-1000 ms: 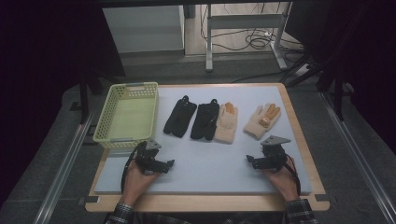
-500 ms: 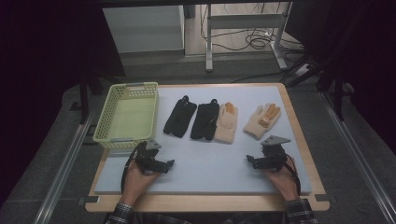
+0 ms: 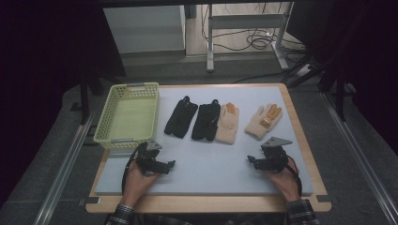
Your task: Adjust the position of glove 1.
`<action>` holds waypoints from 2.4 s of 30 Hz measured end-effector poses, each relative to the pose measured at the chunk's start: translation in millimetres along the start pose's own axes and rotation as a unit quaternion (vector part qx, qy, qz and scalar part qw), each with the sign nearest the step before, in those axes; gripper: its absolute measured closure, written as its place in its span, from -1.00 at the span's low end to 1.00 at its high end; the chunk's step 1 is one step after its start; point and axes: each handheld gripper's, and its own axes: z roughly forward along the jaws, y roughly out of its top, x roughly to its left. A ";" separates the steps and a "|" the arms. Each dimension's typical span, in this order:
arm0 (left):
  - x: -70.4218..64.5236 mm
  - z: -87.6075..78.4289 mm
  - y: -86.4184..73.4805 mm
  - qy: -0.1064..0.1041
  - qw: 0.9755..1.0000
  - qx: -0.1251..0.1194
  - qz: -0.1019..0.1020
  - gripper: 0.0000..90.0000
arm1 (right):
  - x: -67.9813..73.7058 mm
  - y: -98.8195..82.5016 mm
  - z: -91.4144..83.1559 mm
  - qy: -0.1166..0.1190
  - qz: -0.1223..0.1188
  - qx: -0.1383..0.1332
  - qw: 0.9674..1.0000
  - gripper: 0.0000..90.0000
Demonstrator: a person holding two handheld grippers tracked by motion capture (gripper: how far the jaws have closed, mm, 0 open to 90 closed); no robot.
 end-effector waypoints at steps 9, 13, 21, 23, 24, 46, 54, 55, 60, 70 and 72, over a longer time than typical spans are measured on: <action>-0.2 0.1 -0.1 0.000 1.000 -0.001 -0.001 -0.97 | 16.4 22.0 10.6 0.038 -0.006 -0.009 0.999 -0.32; -0.2 0.1 -0.1 0.000 1.000 -0.001 -0.001 -0.97 | 26.4 38.8 22.5 0.054 -0.013 -0.011 0.998 -0.27; -0.1 0.1 -0.1 0.000 1.000 -0.001 -0.001 -0.97 | 42.6 86.4 53.8 0.084 -0.039 -0.031 0.995 -0.08; -0.1 0.0 -0.1 0.000 1.000 -0.001 -0.001 -0.97 | 47.8 98.1 63.6 0.090 -0.045 -0.032 0.994 -0.05; -0.1 0.0 -0.1 0.000 1.000 -0.001 -0.001 -0.97 | 47.8 98.1 63.6 0.090 -0.045 -0.032 0.994 -0.05; 0.8 -0.1 0.0 -0.002 1.000 0.000 -0.003 -0.96 | 94.3 193.7 166.2 0.112 -0.061 -0.010 0.992 -0.07; 0.9 0.1 -0.1 -0.003 1.000 -0.002 -0.004 -0.96 | 103.0 205.4 199.8 0.107 -0.065 0.005 0.992 -0.39; 0.9 0.0 0.0 -0.003 1.000 -0.001 -0.004 -0.96 | 104.9 206.5 206.7 0.096 -0.069 0.019 0.993 -0.42; 0.9 0.1 0.0 -0.003 1.000 -0.001 -0.004 -0.96 | 105.2 207.0 217.2 0.080 -0.075 0.039 0.993 -0.39; 0.8 0.1 0.0 -0.003 1.000 -0.001 -0.004 -0.96 | 103.7 206.7 214.3 0.055 -0.066 0.042 0.995 0.74; 0.8 0.0 0.0 -0.003 1.000 -0.001 -0.004 -0.96 | 103.7 207.1 213.7 0.053 -0.067 0.042 0.995 0.79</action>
